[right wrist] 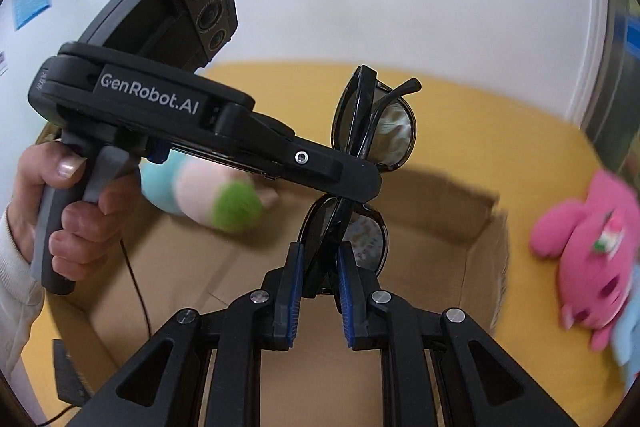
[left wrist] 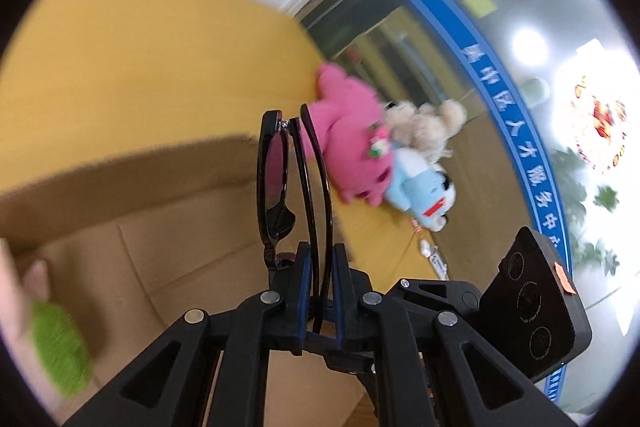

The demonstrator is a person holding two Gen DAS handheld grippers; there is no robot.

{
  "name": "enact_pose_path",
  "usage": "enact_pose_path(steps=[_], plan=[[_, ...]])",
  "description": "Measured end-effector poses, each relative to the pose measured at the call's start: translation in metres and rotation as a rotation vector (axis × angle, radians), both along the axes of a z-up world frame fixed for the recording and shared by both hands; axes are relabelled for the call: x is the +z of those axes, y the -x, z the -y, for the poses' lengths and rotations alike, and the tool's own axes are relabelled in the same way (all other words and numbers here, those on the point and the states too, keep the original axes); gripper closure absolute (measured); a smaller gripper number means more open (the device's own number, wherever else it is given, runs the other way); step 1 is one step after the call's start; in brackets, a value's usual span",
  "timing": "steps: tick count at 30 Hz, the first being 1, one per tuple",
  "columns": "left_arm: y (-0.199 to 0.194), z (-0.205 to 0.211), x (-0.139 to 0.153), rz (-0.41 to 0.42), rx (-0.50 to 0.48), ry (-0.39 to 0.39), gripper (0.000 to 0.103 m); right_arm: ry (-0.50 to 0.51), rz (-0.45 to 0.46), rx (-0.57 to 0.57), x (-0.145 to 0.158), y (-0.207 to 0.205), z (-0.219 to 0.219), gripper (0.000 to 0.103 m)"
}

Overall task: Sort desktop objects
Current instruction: 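Carry the sunglasses with both grippers down into the cardboard box, then open both grippers to release the sunglasses inside the box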

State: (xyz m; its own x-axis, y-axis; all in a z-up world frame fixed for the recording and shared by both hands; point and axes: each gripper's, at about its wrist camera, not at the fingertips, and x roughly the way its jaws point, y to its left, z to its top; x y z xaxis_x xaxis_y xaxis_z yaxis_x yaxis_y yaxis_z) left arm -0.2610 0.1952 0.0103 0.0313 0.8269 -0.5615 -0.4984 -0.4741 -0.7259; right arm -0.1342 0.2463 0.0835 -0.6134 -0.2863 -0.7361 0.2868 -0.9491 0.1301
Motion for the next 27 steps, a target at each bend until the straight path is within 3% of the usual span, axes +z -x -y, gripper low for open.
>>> enact_pose_path(steps=[4, 10, 15, 21, 23, 25, 27], plan=[[0.016, -0.021, -0.042, 0.106, -0.005, 0.012, 0.095, 0.013, 0.136, -0.048, -0.04, 0.025, -0.015, 0.088], [0.027, -0.033, -0.082, 0.208, 0.022, 0.025, 0.094, -0.007, 0.295, -0.105, -0.07, 0.047, -0.023, 0.088], [0.03, -0.04, -0.096, 0.242, 0.039, 0.06, 0.092, -0.031, 0.343, -0.128, -0.079, 0.056, -0.02, 0.088], [0.026, -0.041, -0.086, 0.225, 0.067, 0.119, 0.09, -0.04, 0.338, -0.143, -0.076, 0.055, -0.014, 0.085], [0.02, -0.036, -0.075, 0.199, 0.072, 0.132, 0.085, -0.041, 0.321, -0.136, -0.069, 0.047, -0.011, 0.072], [0.011, -0.025, -0.057, 0.159, 0.08, 0.125, 0.08, -0.048, 0.276, -0.131, -0.054, 0.034, -0.007, 0.032], [-0.006, -0.01, -0.027, 0.082, 0.094, 0.124, 0.074, -0.085, 0.212, -0.137, -0.038, 0.018, -0.002, 0.014]])
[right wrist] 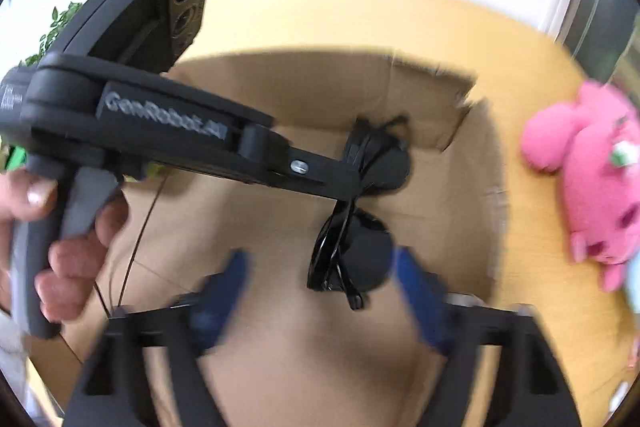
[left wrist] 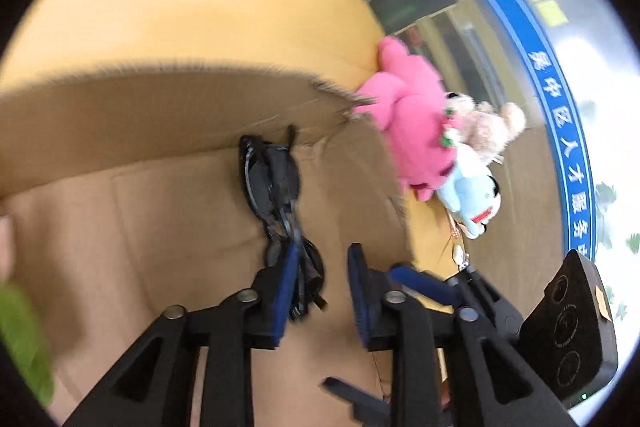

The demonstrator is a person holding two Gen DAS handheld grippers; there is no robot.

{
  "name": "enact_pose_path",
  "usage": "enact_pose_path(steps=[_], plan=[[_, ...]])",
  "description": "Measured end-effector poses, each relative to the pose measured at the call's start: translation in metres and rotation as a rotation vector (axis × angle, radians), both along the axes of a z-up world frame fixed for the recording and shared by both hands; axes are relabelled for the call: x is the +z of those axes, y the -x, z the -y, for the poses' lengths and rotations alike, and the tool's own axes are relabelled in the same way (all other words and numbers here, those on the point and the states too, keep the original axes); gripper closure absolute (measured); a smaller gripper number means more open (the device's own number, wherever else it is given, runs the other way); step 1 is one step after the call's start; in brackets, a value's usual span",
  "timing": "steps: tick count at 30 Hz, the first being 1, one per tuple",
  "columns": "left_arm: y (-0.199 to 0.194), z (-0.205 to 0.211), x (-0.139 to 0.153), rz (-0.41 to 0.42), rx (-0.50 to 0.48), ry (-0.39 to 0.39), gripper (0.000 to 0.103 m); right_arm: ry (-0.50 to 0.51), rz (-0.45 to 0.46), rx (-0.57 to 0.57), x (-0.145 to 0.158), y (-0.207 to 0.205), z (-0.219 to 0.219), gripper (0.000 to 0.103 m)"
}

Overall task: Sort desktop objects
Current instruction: 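Open both grippers to release the sunglasses inside the box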

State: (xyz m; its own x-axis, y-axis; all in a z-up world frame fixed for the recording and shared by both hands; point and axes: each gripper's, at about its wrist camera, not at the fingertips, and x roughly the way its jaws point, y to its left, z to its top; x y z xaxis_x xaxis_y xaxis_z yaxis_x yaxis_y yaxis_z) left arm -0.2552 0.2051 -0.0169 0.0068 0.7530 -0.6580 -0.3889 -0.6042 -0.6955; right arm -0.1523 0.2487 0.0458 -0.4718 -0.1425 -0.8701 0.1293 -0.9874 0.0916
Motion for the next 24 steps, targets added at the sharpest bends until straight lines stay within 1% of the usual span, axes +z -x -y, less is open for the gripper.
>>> enact_pose_path(steps=[1, 2, 3, 4, 5, 6, 7, 8, 9, 10, 11, 13, 15, 18, 21, 24], plan=[[-0.008, 0.008, 0.015, -0.038, 0.008, 0.0, 0.07, -0.021, -0.039, 0.0, 0.01, -0.011, 0.003, 0.012], [-0.016, 0.015, 0.026, -0.072, 0.015, 0.0, 0.069, -0.031, -0.079, 0.0, 0.023, -0.024, 0.005, 0.012], [-0.029, 0.026, 0.046, -0.132, 0.027, 0.008, 0.069, -0.029, -0.112, -0.001, 0.033, -0.036, 0.006, 0.011], [-0.043, 0.036, 0.064, -0.191, 0.043, 0.021, 0.069, -0.021, -0.144, -0.003, 0.044, -0.048, 0.007, 0.008], [-0.061, 0.048, 0.086, -0.262, 0.065, 0.032, 0.066, -0.011, -0.184, -0.005, 0.056, -0.064, 0.009, 0.006], [-0.076, 0.058, 0.102, -0.318, 0.085, 0.044, 0.063, -0.003, -0.223, -0.006, 0.068, -0.078, 0.01, 0.001], [-0.093, 0.069, 0.12, -0.386, 0.113, 0.059, 0.05, 0.002, -0.258, -0.006, 0.082, -0.091, 0.025, 0.0], [-0.12, 0.086, 0.142, -0.482, 0.156, 0.076, 0.037, 0.007, -0.306, -0.006, 0.095, -0.093, 0.028, 0.0], [-0.14, 0.096, 0.156, -0.547, 0.184, 0.082, 0.031, 0.009, -0.347, -0.006, 0.1, -0.104, 0.022, 0.0], [-0.166, 0.111, 0.172, -0.629, 0.218, 0.092, 0.023, 0.006, -0.392, -0.007, 0.118, -0.118, 0.022, 0.0], [-0.189, 0.121, 0.184, -0.693, 0.254, 0.112, 0.023, 0.003, -0.421, -0.007, 0.124, -0.134, 0.022, 0.0], [-0.226, 0.138, 0.197, -0.771, 0.327, 0.173, 0.023, 0.002, -0.468, 0.001, 0.133, -0.158, 0.025, 0.0], [-0.254, 0.152, 0.198, -0.805, 0.389, 0.224, 0.023, -0.003, -0.49, 0.009, 0.138, -0.184, 0.03, 0.0], [-0.289, 0.172, 0.183, -0.819, 0.476, 0.289, 0.023, 0.016, -0.519, 0.011, 0.141, -0.223, 0.051, 0.0], [-0.316, 0.179, 0.165, -0.808, 0.522, 0.345, 0.023, 0.025, -0.534, -0.018, 0.133, -0.25, 0.064, 0.0], [-0.339, 0.18, 0.152, -0.813, 0.53, 0.363, 0.023, -0.001, -0.531, -0.047, 0.129, -0.263, 0.074, 0.0]])
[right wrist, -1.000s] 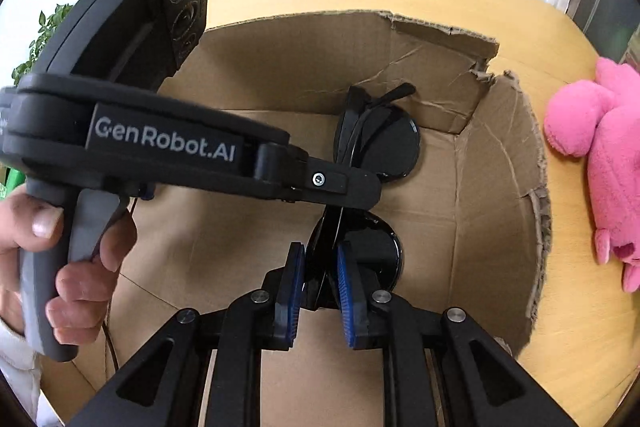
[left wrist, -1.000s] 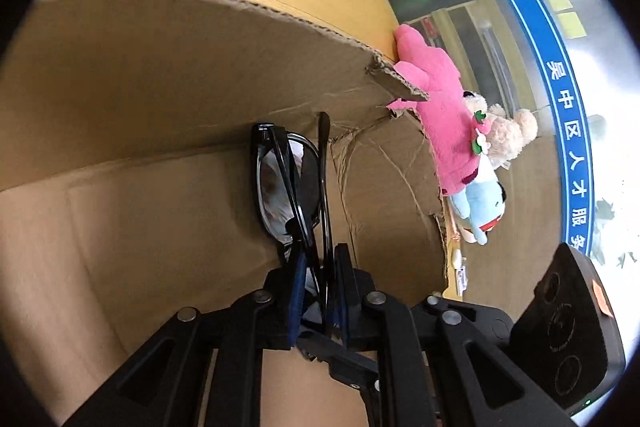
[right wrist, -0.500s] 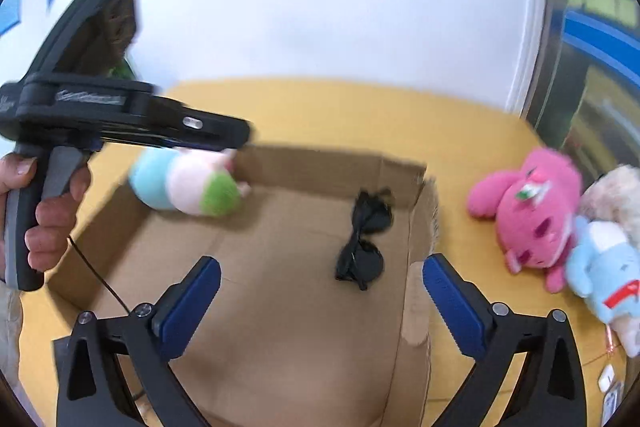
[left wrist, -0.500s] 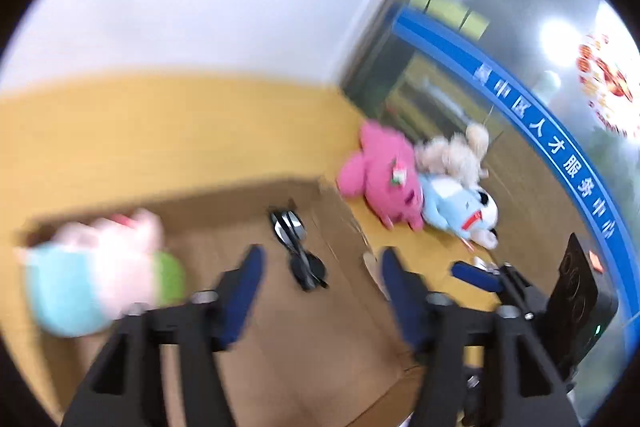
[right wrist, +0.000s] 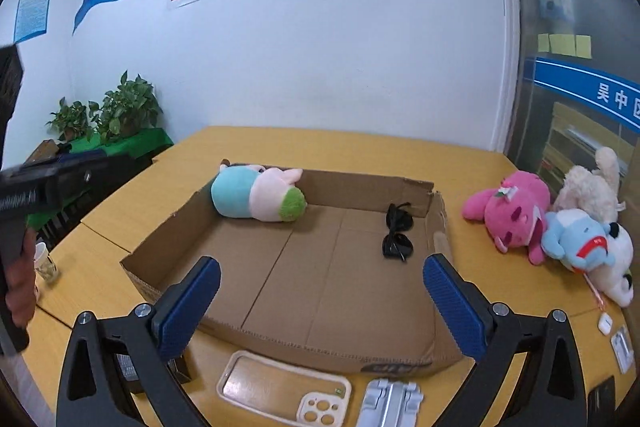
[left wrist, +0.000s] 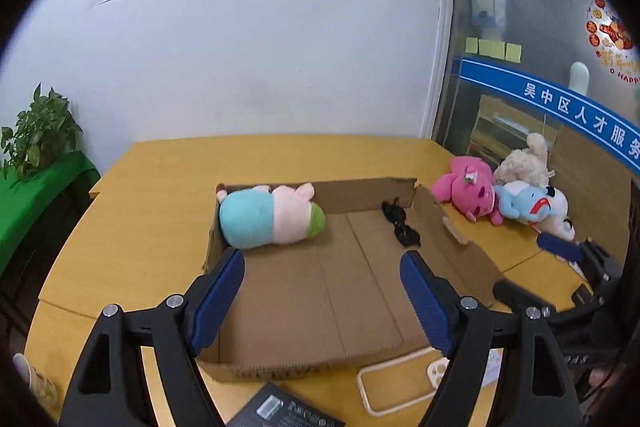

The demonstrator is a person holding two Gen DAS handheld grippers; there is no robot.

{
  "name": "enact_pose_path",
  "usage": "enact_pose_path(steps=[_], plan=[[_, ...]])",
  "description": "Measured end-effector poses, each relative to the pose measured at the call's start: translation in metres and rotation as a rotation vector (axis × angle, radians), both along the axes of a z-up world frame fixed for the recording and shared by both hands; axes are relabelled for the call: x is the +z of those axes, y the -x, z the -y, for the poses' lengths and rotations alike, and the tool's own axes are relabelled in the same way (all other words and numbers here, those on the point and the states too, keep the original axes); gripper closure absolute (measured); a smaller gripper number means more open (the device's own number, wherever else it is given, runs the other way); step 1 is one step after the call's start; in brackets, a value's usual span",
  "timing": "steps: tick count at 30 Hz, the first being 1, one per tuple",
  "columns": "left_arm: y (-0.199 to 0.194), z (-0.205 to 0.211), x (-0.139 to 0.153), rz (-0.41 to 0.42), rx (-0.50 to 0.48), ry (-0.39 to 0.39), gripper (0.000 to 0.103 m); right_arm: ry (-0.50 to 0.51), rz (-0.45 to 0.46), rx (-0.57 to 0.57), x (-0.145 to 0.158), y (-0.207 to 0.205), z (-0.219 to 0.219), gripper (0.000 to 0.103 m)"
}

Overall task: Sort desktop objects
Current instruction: 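Open both grippers to release the sunglasses inside the box, then withdraw both grippers from the box toward the white phone stand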

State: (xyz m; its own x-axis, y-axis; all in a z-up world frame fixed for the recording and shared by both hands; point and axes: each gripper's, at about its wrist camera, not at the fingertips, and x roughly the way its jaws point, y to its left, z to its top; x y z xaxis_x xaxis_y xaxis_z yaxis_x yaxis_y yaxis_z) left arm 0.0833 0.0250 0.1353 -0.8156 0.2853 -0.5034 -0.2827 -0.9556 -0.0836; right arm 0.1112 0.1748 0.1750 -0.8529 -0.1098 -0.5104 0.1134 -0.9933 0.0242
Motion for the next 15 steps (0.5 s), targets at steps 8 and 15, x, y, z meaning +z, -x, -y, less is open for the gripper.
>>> enact_pose_path(steps=[8, 15], plan=[[-0.039, -0.003, -0.012, -0.075, 0.028, 0.056, 0.023, -0.049, -0.018, -0.061, -0.007, -0.019, 0.009, 0.0], [-0.04, -0.001, -0.022, -0.057, 0.075, 0.043, 0.023, 0.009, 0.015, -0.06, -0.016, -0.016, -0.003, 0.0]])
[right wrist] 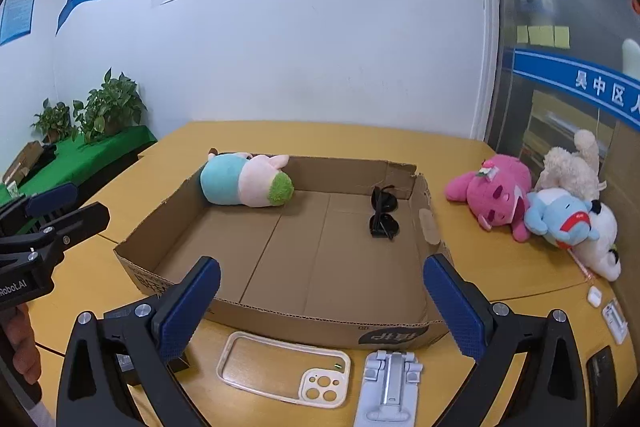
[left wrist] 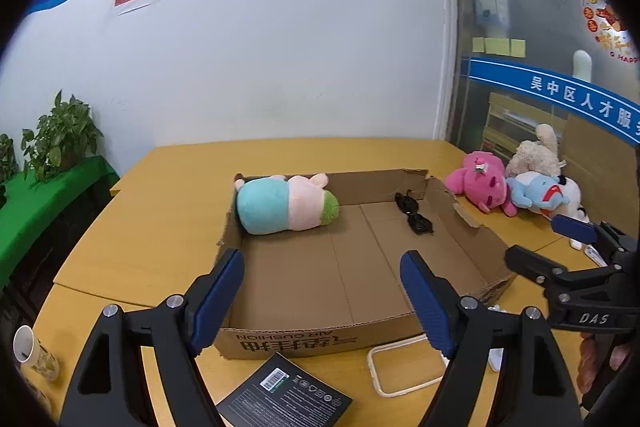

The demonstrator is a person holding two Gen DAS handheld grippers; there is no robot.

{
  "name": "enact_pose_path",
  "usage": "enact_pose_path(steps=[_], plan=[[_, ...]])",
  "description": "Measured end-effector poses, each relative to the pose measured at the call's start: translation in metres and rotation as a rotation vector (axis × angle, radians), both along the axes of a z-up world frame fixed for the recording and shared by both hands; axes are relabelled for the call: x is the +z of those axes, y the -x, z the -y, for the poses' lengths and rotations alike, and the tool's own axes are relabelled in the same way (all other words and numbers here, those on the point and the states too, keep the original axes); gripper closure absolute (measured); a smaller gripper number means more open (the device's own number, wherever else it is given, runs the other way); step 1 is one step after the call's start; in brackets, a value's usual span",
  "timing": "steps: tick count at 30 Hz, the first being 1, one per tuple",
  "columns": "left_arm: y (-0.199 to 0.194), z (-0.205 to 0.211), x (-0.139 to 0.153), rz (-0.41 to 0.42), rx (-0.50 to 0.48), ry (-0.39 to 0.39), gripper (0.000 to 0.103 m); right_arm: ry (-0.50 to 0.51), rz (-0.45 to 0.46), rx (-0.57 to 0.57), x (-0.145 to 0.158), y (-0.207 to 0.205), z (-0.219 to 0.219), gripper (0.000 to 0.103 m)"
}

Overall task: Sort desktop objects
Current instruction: 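Withdraw both grippers from the box toward the white phone stand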

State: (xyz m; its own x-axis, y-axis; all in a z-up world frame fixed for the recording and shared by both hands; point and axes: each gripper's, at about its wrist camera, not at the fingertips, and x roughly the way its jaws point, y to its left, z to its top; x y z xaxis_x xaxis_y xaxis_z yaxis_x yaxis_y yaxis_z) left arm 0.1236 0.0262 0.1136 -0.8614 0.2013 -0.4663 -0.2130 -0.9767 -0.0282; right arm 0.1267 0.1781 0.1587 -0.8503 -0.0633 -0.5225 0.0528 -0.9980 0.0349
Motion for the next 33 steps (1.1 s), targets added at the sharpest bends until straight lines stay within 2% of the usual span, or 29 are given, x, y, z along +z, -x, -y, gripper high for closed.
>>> enact_pose_path(steps=[6, 13, 24, 33], plan=[[0.007, 0.002, -0.006, -0.002, 0.037, 0.006, 0.023, 0.022, 0.007, -0.056, -0.008, 0.008, -0.016, 0.0], [0.023, -0.009, -0.023, 0.068, -0.029, -0.022, 0.023, -0.002, 0.046, -0.041, -0.022, 0.022, -0.024, 0.0], [0.043, -0.015, -0.034, 0.099, 0.0, -0.022, 0.023, -0.016, 0.082, -0.018, -0.039, 0.041, -0.028, 0.0], [0.052, -0.021, -0.051, 0.178, -0.068, -0.041, 0.023, -0.043, 0.132, 0.002, -0.058, 0.04, -0.03, 0.0]])
